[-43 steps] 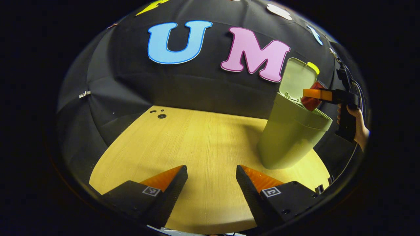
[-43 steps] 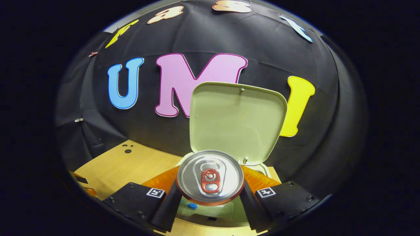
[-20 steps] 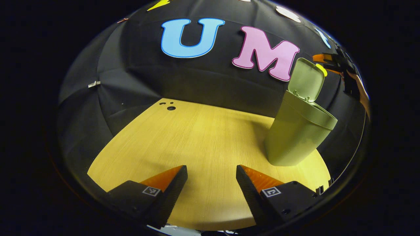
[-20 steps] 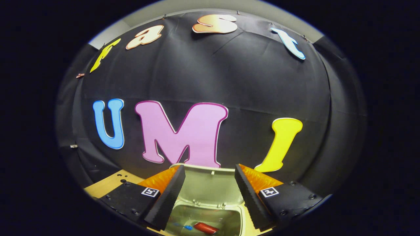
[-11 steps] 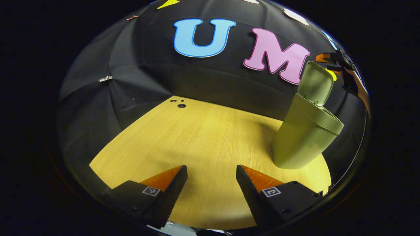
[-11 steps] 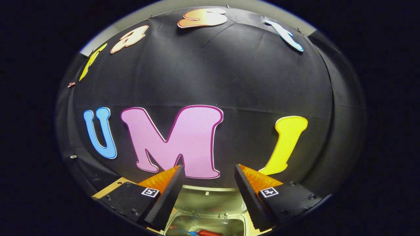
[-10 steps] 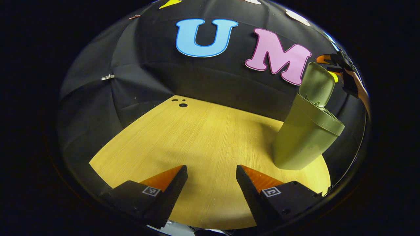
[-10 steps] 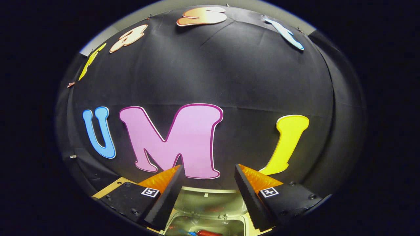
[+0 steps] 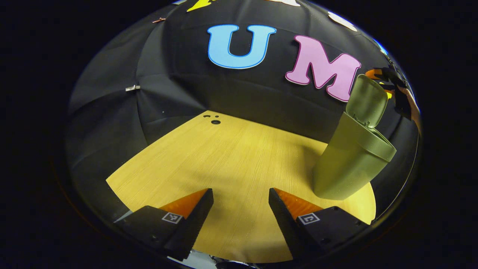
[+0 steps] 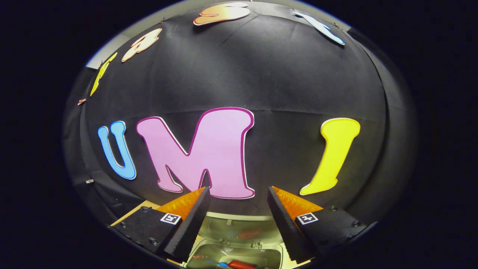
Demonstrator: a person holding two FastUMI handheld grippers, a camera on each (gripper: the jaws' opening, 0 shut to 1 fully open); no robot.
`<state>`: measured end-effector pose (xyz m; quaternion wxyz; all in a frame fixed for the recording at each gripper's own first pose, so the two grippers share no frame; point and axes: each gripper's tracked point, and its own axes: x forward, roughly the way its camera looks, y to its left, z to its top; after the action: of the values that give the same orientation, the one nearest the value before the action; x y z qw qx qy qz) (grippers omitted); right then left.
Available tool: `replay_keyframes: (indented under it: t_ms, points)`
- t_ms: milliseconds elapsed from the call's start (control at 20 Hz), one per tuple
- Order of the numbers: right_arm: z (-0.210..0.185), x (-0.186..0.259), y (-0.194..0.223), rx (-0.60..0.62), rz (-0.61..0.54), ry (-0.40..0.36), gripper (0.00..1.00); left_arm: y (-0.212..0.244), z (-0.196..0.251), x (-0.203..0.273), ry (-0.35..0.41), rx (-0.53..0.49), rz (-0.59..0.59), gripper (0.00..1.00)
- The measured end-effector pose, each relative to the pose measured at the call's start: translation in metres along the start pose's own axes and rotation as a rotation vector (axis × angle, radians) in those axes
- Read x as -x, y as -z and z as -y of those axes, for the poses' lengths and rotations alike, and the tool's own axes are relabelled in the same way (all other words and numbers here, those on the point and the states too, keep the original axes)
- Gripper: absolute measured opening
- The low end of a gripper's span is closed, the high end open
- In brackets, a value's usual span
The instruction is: Press the lid of the desktop garbage bin to open it, pick up the crumpled paper on the desktop and throw it into the bin, then pick up the pop can on the desktop and drop it into the bin, and finally close the garbage bin lid.
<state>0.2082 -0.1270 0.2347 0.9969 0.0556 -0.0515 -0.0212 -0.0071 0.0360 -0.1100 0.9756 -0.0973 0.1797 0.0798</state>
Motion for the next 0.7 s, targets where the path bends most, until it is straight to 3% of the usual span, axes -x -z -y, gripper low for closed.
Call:
replay_keyframes:
  t_ms: [400,700]
  points:
    - [-0.008,0.054,0.029,-0.011,-0.057,0.013,0.97,-0.010,0.021,-0.007,0.126,-0.128,-0.001,0.99]
    - [-0.016,0.105,0.099,-0.043,-0.185,0.058,0.98,-0.005,0.010,-0.008,0.204,-0.181,-0.016,0.96]
